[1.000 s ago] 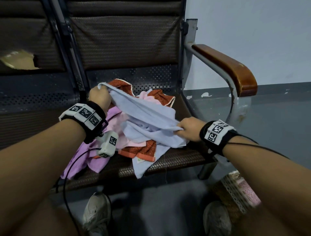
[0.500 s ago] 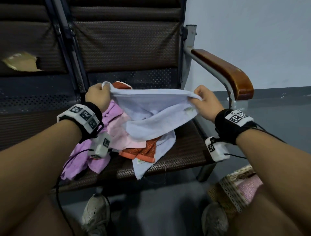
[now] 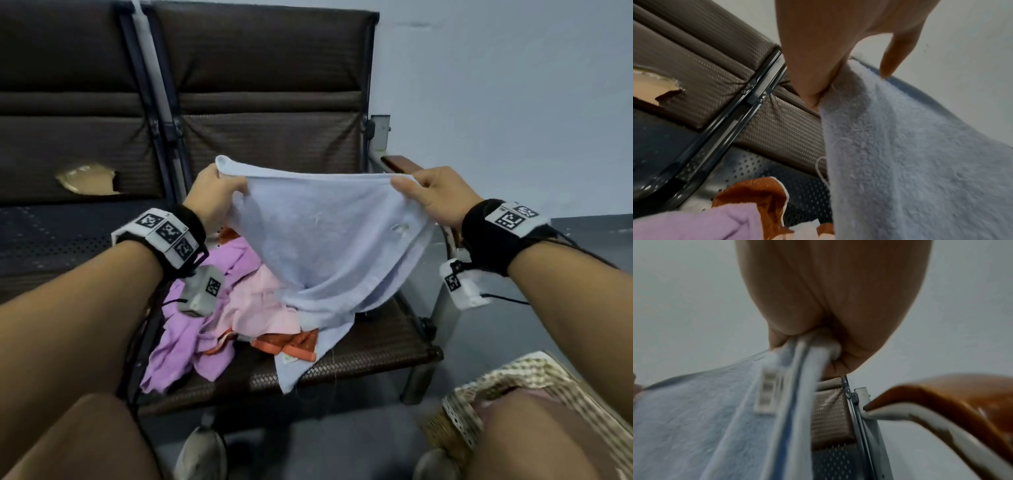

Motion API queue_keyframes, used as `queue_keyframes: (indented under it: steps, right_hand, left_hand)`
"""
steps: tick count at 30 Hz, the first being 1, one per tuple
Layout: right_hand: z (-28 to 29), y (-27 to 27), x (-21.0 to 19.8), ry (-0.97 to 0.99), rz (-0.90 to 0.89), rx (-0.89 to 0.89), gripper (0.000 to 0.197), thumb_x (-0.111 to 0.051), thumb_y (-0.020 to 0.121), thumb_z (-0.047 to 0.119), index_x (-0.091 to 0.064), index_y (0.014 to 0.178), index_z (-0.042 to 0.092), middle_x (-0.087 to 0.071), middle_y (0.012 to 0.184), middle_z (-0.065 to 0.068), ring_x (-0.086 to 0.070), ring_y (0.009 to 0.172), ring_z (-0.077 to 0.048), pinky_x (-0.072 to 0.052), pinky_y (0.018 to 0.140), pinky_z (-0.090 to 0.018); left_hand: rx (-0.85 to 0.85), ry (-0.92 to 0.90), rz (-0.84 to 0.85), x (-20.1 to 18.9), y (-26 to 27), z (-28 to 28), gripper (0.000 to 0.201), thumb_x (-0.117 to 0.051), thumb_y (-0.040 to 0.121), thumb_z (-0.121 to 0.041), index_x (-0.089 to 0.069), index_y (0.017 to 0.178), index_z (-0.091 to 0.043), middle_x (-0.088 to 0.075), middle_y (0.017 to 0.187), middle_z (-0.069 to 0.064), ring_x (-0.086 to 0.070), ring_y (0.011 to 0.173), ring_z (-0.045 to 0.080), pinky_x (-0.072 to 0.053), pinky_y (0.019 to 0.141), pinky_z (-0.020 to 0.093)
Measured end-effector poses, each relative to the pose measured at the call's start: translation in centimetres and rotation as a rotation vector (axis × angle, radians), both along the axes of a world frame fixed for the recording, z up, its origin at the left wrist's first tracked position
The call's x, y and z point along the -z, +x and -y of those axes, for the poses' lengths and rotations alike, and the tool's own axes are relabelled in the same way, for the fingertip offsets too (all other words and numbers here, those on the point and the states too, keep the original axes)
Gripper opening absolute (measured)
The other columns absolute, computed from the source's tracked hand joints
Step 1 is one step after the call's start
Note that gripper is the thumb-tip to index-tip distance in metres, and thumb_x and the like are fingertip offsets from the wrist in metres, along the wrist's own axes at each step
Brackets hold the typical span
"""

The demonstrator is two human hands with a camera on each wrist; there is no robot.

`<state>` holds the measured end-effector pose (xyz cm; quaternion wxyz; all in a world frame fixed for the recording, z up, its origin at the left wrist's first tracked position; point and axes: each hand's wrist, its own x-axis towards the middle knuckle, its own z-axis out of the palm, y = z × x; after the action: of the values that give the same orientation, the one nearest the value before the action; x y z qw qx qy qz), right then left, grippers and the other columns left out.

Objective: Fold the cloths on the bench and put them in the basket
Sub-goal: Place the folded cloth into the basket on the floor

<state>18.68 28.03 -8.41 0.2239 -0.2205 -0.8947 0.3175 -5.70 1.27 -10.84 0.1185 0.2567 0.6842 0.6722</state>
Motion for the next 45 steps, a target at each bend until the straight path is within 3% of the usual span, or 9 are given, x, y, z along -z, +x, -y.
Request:
queue_keyframes:
  steps: [6,10,14,17,23,28,37,42,45]
  right_hand:
    - [0.7,0.9,-4.0,0.018,-0.136,0.034,0.047,-0.043,0.106,0.04,-0.031,0.064,0.022,-0.028,0.063,0.002,-0.026,0.049,-0.007,-0.024,0.049,-0.024]
    - [1.2,1.5,-5.8,-0.224,-0.126,-0.01,0.059,-0.053,0.101,0.046,-0.054,0.077,-0.008,-0.047,0.075,-0.01,-0.045,0.067,-0.019,-0.038,0.066,-0.03]
    - [2.3,1.6,-6.4,-0.41,-0.027,-0.023,0.041,-0.07,0.09,0.046,-0.069,0.063,0.015,-0.067,0.065,-0.003,-0.061,0.055,-0.017,-0.051,0.055,-0.024]
    - [3.1,0.3,-5.7,-0.522,-0.094,0.065,0.042,-0.064,0.095,0.042,-0.074,0.1,0.001,-0.077,0.095,-0.014,-0.073,0.085,-0.031,-0.059,0.081,-0.043]
    - [5.9,-2.7,-4.0,-0.637,-0.148,0.11,0.019,-0.052,0.1,0.024,-0.06,0.09,0.01,-0.057,0.084,-0.013,-0.056,0.076,-0.026,-0.048,0.067,-0.037]
    - [8.5,-4.0,-3.9,-0.714,-0.122,-0.004,0.035,-0.054,0.1,0.035,-0.066,0.108,0.003,-0.07,0.114,-0.013,-0.068,0.103,-0.03,-0.053,0.099,-0.051]
    - [7.9,-3.1,-3.5,-0.679,0.014,-0.239,0.027,-0.043,0.089,-0.009,-0.064,0.106,-0.001,-0.055,0.095,-0.018,-0.053,0.084,-0.027,-0.045,0.067,-0.03]
    - [8.0,-2.4,-4.1,-0.71,0.029,-0.419,0.036,-0.049,0.085,-0.001,-0.077,0.084,0.023,-0.07,0.082,-0.001,-0.065,0.078,-0.014,-0.054,0.067,-0.024]
    - [6.7,-2.0,-4.5,-0.676,0.038,-0.372,0.015,-0.059,0.086,0.017,-0.074,0.09,0.018,-0.069,0.085,-0.003,-0.064,0.079,-0.015,-0.054,0.07,-0.028]
  left_hand:
    - [0.039,0.044,-0.083,-3.3,-0.6,0.7,0.02,-0.082,0.076,-0.014,-0.076,0.095,-0.015,-0.078,0.094,0.002,-0.074,0.085,0.017,-0.06,0.072,0.029]
    - [-0.047,0.053,-0.056,-4.7,-1.0,0.7,0.016,-0.084,0.077,-0.024,-0.076,0.088,-0.014,-0.078,0.084,0.001,-0.073,0.07,0.012,-0.058,0.058,0.024]
    - [-0.219,0.037,-0.013,-5.0,-1.0,-0.3,0.025,-0.078,0.083,-0.032,-0.069,0.067,-0.015,-0.071,0.066,-0.005,-0.065,0.062,0.012,-0.052,0.055,0.023]
    - [-0.295,0.033,0.109,-4.7,0.0,-1.6,0.03,-0.075,0.084,-0.038,-0.066,0.068,-0.014,-0.07,0.08,0.006,-0.064,0.071,0.021,-0.051,0.065,0.033]
    - [-0.056,0.155,0.317,-4.6,5.9,-5.1,0.021,-0.067,0.094,-0.03,-0.066,0.083,-0.012,-0.065,0.072,0.002,-0.059,0.054,0.012,-0.049,0.048,0.022]
    - [0.194,0.039,0.101,-4.5,11.3,-6.3,0.038,-0.062,0.098,-0.022,-0.067,0.095,0.015,-0.065,0.089,0.025,-0.06,0.075,0.024,-0.052,0.066,0.033]
    - [0.092,-0.009,0.162,-4.3,10.4,-5.4,0.017,-0.049,0.089,0.001,-0.064,0.095,-0.004,-0.064,0.075,0.008,-0.061,0.062,0.018,-0.048,0.06,0.028]
    - [0.619,-0.013,0.221,-3.8,9.2,-4.8,0.034,-0.051,0.063,0.0,-0.07,0.09,-0.008,-0.063,0.086,0.009,-0.059,0.079,0.02,-0.048,0.065,0.026]
    - [0.548,-0.15,0.227,-3.4,7.9,-5.2,0.026,-0.066,0.08,-0.01,-0.07,0.103,0.001,-0.067,0.088,0.008,-0.061,0.076,0.018,-0.049,0.064,0.024]
